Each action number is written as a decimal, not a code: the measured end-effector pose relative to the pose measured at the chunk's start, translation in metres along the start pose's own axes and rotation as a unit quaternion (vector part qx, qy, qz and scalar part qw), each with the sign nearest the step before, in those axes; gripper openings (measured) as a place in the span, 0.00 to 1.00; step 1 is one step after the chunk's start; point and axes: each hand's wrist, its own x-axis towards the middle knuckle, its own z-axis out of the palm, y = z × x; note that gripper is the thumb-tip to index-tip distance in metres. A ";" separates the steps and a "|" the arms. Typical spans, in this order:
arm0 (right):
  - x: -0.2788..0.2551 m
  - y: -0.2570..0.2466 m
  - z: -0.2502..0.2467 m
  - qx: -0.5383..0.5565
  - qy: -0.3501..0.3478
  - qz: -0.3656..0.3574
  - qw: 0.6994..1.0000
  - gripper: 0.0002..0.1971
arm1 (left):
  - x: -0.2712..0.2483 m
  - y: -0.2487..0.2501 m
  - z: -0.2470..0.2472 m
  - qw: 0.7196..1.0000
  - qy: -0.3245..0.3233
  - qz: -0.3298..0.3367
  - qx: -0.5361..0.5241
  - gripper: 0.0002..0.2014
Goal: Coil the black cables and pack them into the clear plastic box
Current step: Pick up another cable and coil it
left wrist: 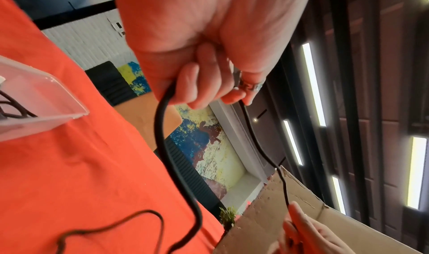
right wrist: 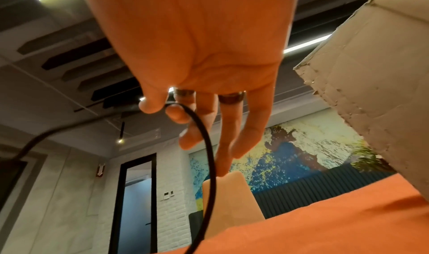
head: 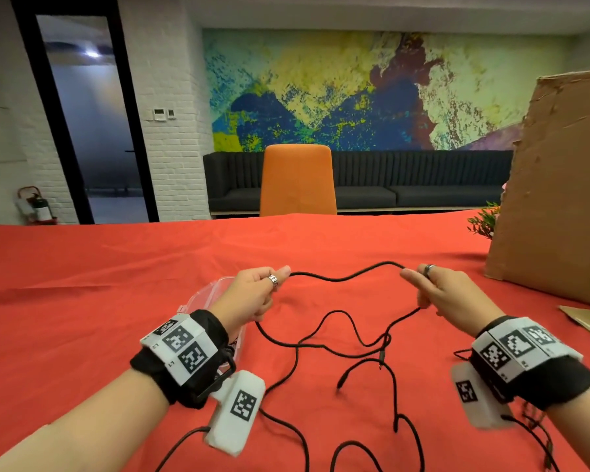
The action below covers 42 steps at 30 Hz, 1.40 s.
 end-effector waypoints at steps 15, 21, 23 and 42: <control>0.000 -0.023 0.023 0.328 0.068 -0.087 0.938 0.24 | -0.010 -0.009 -0.008 0.984 -0.078 -0.127 0.103 0.20; -0.027 -0.074 0.018 0.201 0.089 -0.300 0.928 0.17 | -0.010 0.018 0.012 0.988 -0.058 -0.020 0.138 0.16; -0.042 -0.088 0.023 0.148 0.068 -0.369 0.915 0.17 | -0.007 0.023 0.021 0.993 -0.058 -0.008 0.101 0.14; -0.074 -0.086 0.059 0.380 -0.141 -0.095 0.909 0.06 | -0.019 0.023 0.020 0.953 -0.071 0.020 -0.294 0.13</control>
